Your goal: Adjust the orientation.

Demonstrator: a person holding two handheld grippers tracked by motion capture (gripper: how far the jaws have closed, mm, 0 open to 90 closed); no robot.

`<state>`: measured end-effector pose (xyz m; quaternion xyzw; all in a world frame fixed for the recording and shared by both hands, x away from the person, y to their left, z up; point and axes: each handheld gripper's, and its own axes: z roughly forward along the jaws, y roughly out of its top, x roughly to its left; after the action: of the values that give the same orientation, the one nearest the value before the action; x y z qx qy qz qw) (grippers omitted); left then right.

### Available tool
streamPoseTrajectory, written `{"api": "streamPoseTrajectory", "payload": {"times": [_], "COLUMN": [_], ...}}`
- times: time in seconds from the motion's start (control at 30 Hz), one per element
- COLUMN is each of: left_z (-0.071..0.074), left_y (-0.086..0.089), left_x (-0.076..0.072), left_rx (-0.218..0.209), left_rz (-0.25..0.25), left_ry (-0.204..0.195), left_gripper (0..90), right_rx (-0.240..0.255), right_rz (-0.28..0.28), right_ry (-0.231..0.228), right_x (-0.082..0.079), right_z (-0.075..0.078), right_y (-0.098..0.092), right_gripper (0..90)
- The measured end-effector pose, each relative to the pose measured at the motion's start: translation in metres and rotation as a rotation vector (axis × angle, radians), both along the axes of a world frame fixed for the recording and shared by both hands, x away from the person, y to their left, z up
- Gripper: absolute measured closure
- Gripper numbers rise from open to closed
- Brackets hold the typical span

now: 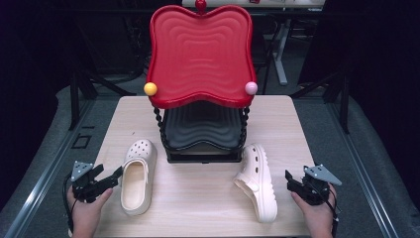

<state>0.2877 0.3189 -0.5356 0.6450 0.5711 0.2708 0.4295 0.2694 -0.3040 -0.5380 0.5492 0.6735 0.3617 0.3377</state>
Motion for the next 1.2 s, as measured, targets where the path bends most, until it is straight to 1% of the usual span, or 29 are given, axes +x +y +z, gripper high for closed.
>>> {"api": "streamPoseTrajectory", "payload": {"times": [0.03, 0.1, 0.17, 0.2, 0.23, 0.3, 0.33, 0.4, 0.43, 0.47, 0.5, 0.57, 0.6, 0.63, 0.73, 0.77, 0.8, 0.87, 1.0, 1.03, 1.07, 1.1, 1.17, 1.2], "left_z": [0.001, 0.002, 0.002, 0.002, 0.002, 0.002, 0.002, 0.003, 0.003, 0.003, 0.004, 0.005, 0.006, 0.007, 0.009, 0.009, 0.011, 0.012, 0.012, 0.012, 0.011, 0.011, 0.009, 0.009], "left_y": [0.000, -0.001, 0.000, 0.000, 0.000, 0.000, 0.000, -0.001, -0.001, -0.002, -0.003, -0.005, -0.006, -0.007, -0.011, -0.011, -0.015, -0.018, -0.024, -0.024, -0.027, -0.028, -0.031, -0.031], "left_x": [-0.001, -0.002, -0.003, -0.004, -0.004, -0.004, -0.004, -0.006, -0.006, -0.006, -0.007, -0.008, -0.008, -0.009, -0.011, -0.011, -0.011, -0.012, -0.012, -0.012, -0.012, -0.011, -0.009, -0.009], "left_rx": [-0.005, 0.003, -0.003, -0.007, -0.013, -0.028, -0.032, -0.012, -0.012, -0.004, 0.000, 0.004, -0.001, -0.001, 0.020, 0.020, 0.023, 0.032, 0.059, 0.059, 0.070, 0.069, 0.089, 0.089], "left_rz": [0.001, 0.003, -0.006, -0.012, -0.012, -0.013, -0.016, -0.017, -0.017, -0.023, -0.025, -0.028, -0.033, -0.038, -0.044, -0.044, -0.058, -0.072, -0.105, -0.105, -0.112, -0.114, -0.103, -0.103], "left_ry": [-0.010, -0.023, -0.020, -0.018, -0.020, -0.009, -0.011, -0.016, -0.016, -0.026, -0.028, -0.021, -0.020, -0.029, -0.037, -0.037, -0.043, -0.042, -0.027, -0.027, -0.022, -0.023, -0.013, -0.013], "left_gripper": [30.2, 32.6, 36.5, 37.8, 37.9, 39.4, 39.5, 41.3, 41.7, 42.6, 43.4, 45.3, 46.4, 47.0, 47.4, 48.5, 49.3, 51.5, 54.7, 54.7, 55.0, 55.2, 55.7, 56.6], "right_rx": [0.004, 0.020, 0.040, 0.051, 0.056, 0.051, 0.046, 0.047, 0.047, 0.057, 0.057, 0.056, 0.057, 0.060, 0.064, 0.063, 0.063, 0.061, 0.069, 0.073, 0.077, 0.080, 0.082, 0.086], "right_rz": [0.005, 0.011, 0.009, 0.019, 0.020, 0.022, 0.027, 0.023, 0.023, 0.026, 0.026, 0.025, 0.025, 0.027, 0.032, 0.034, 0.037, 0.036, 0.036, 0.035, 0.034, 0.034, 0.033, 0.032], "right_ry": [-0.008, -0.025, -0.026, -0.019, -0.021, -0.023, -0.017, -0.012, -0.012, -0.005, -0.002, 0.006, 0.004, 0.001, -0.004, -0.003, 0.000, 0.001, 0.001, 0.001, 0.002, 0.002, 0.006, 0.006], "right_x": [0.000, -0.002, -0.003, -0.003, -0.003, -0.004, -0.004, -0.005, -0.005, -0.005, -0.005, -0.004, -0.005, -0.005, -0.006, -0.006, -0.006, -0.006, -0.006, -0.006, -0.006, -0.006, -0.006, -0.005], "right_z": [-0.001, -0.001, 0.001, 0.002, 0.003, 0.003, 0.003, 0.003, 0.003, 0.002, 0.002, 0.001, 0.001, 0.001, 0.002, 0.003, 0.003, 0.002, 0.003, 0.003, 0.003, 0.002, 0.002, 0.002], "right_y": [0.000, 0.000, 0.000, 0.000, 0.000, 0.001, 0.001, 0.001, 0.001, 0.000, 0.000, 0.000, 0.001, 0.001, 0.002, 0.002, 0.003, 0.003, 0.003, 0.003, 0.003, 0.002, 0.002, 0.002], "right_gripper": [38.0, 40.3, 45.3, 46.3, 47.9, 48.7, 49.4, 51.3, 51.3, 53.6, 54.1, 55.1, 56.0, 56.1, 56.3, 56.3, 56.3, 56.3, 56.3, 56.3, 56.3, 56.2, 56.2, 56.1]}}
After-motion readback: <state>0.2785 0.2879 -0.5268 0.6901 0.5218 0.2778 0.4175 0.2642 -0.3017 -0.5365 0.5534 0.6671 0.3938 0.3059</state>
